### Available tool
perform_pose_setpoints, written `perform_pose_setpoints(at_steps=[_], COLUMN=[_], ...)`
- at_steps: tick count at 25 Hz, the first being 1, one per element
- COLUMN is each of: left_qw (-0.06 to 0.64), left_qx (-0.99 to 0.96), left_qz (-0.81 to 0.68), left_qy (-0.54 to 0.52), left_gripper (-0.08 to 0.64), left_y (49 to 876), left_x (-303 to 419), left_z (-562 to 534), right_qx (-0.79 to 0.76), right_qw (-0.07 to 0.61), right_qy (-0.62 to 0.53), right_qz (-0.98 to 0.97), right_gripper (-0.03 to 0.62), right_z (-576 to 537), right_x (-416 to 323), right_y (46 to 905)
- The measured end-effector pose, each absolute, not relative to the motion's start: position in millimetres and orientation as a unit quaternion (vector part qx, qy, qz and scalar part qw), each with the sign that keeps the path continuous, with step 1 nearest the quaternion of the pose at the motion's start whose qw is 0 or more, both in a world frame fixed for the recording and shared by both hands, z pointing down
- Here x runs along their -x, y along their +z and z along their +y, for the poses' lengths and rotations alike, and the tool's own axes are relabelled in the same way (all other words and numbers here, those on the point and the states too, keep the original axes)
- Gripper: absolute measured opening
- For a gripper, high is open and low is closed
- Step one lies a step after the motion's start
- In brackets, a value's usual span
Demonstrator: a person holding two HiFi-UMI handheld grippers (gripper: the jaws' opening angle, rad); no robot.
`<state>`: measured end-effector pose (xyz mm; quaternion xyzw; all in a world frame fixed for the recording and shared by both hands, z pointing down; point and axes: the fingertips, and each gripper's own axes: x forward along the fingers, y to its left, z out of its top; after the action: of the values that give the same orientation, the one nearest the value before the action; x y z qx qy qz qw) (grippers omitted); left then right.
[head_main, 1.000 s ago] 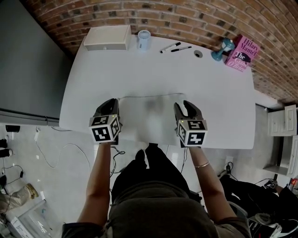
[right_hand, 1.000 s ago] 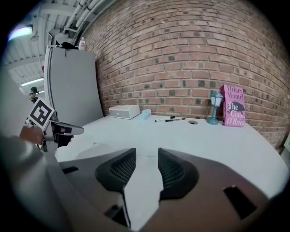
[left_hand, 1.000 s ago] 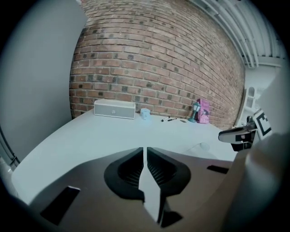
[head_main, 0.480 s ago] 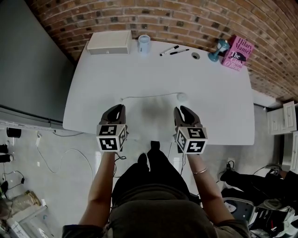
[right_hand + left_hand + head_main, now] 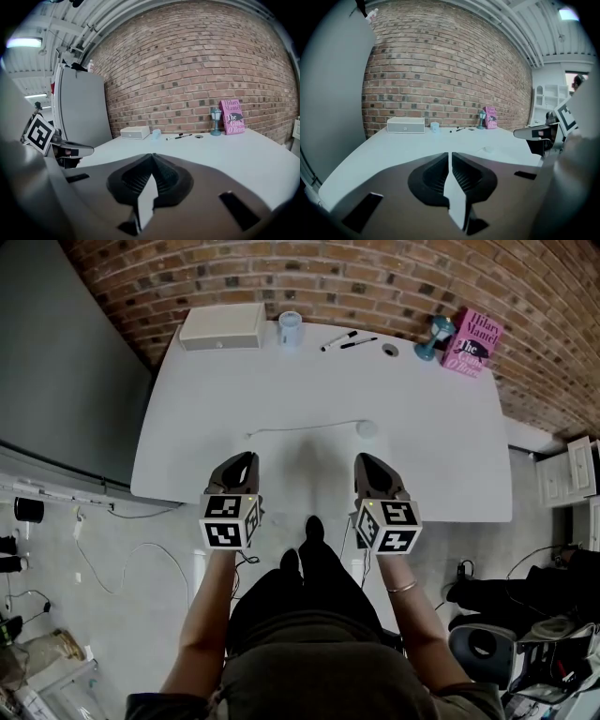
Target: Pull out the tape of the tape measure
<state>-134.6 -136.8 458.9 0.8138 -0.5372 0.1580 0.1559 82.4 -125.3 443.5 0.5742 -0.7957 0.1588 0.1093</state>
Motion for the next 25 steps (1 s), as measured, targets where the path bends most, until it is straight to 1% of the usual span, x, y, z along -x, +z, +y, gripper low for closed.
perform_pose_setpoints(at_steps=[25], left_qw=[0.133], left_qx=[-0.825], left_qz=[-0.531], left_qy=[0.142], left_gripper=[0.037], left_y=[443.1], left_x=[137.2], left_z=[-113.7], right_qx=[-0.573], right_qw=[0.091], right_qy=[0.132], right_qz=[-0.804], right_gripper=[0.002], right_z=[-97.0], right_x=[-65.6], right_y=[425.7])
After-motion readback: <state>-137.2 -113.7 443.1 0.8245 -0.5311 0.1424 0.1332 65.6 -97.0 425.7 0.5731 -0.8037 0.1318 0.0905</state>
